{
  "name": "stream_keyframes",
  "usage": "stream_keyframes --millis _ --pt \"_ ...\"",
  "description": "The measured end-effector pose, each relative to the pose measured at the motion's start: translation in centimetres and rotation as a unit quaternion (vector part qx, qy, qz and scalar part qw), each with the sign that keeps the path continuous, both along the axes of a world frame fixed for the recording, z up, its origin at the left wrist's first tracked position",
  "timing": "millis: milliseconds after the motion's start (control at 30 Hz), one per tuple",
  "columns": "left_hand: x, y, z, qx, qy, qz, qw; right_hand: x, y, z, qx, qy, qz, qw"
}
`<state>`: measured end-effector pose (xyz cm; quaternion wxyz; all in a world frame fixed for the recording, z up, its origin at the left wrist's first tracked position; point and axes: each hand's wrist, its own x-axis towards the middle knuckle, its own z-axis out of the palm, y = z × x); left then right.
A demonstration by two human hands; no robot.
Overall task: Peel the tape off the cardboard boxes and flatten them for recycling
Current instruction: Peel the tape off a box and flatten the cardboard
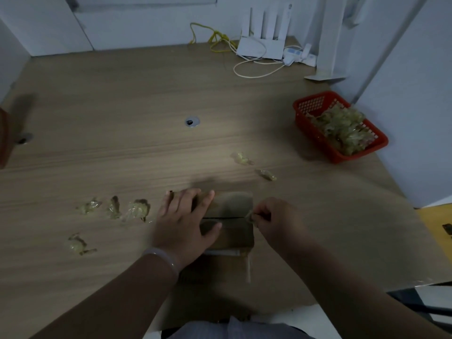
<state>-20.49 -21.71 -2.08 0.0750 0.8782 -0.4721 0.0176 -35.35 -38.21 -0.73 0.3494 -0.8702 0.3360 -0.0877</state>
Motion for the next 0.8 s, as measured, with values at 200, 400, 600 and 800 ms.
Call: stream_keyframes --millis 200,400,600,800 --pt "0.2 0.0 -0.2 0.013 -0.003 -0.001 1.000 -1.0 0.6 -0.3 -0.058 -0.061 0.032 0.996" --pt "0.2 -0.1 0.0 0.016 0.007 -0.004 1.000 1.1 0.5 2.0 0.011 -0.154 -0.010 0.988" --pt "0.0 -0.1 0.4 0.004 0.030 -0.003 1.000 2.9 0.1 0.7 0.029 -0.065 0.042 0.997" --pt "-0.3 -0.1 0.7 -0.014 0.037 0.004 0.999 2.2 1.4 -1.3 -0.177 -0.049 0.118 0.976"
